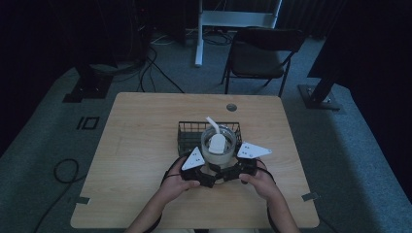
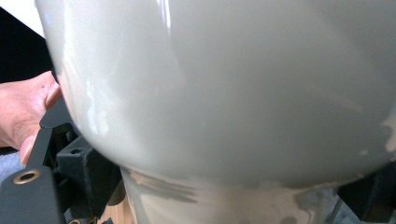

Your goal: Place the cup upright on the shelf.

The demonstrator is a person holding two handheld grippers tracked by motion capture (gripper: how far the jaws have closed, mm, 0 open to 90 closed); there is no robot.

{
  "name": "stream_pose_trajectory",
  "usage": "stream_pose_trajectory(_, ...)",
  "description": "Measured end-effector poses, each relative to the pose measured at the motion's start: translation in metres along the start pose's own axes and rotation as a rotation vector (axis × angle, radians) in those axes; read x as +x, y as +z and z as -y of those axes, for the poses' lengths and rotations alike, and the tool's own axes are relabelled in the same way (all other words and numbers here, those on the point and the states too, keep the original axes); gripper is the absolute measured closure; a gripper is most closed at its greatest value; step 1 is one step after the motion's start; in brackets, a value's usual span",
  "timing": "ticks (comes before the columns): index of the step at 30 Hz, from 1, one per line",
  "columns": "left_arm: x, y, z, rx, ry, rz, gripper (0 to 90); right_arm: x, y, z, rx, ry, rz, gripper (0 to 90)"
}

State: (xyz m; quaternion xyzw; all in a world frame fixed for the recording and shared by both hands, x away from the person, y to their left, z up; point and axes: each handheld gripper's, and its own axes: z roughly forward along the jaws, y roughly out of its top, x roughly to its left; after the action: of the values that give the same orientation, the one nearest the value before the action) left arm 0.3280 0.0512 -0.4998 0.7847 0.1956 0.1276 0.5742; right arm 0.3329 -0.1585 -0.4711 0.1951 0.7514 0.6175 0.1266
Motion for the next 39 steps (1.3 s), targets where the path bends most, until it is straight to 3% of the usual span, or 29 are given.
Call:
stream_pose_trajectory(5, 0.009, -0.006, -0.024, -0.016, 0.021, -0.013, 11.0, -0.003, 0.001, -0.023, -0.03, -0.019, 0.006, 8.8)
stream_pose_trajectory(7, 0.009, -0.006, -0.024, -0.016, 0.021, -0.013, 11.0, -0.004, 0.001, -0.028, -0.034, -0.021, 0.008, 8.8)
stream_pose_trajectory(8, 0.017, -0.009, -0.041, -0.015, 0.032, -0.02, 11.1, -0.007, 0.003, -0.04, -0.041, -0.037, 0.014, 8.8)
stream_pose_trajectory(10, 0.024, -0.01, -0.053, -0.023, 0.021, -0.014, 11.1, -0.01, 0.005, -0.051, -0.043, -0.054, 0.021, 8.7)
stream_pose_trajectory(19, 0.051, -0.017, -0.09, -0.054, 0.022, -0.032, 11.1, -0.027, 0.017, -0.087, -0.1, -0.066, 0.03, 8.8)
stream_pose_trajectory(24, 0.064, -0.017, -0.106, -0.04, 0.057, -0.053, 11.1, -0.04, 0.024, -0.105, -0.128, -0.087, 0.033, 8.8)
stream_pose_trajectory(30, 0.078, -0.013, -0.109, -0.024, 0.071, -0.063, 11.1, -0.052, 0.033, -0.109, -0.141, -0.099, 0.032, 8.8)
stream_pose_trajectory(39, 0.094, 0.0, -0.094, 0.026, 0.077, -0.085, 11.1, -0.071, 0.048, -0.09, -0.128, -0.067, 0.029, 8.8)
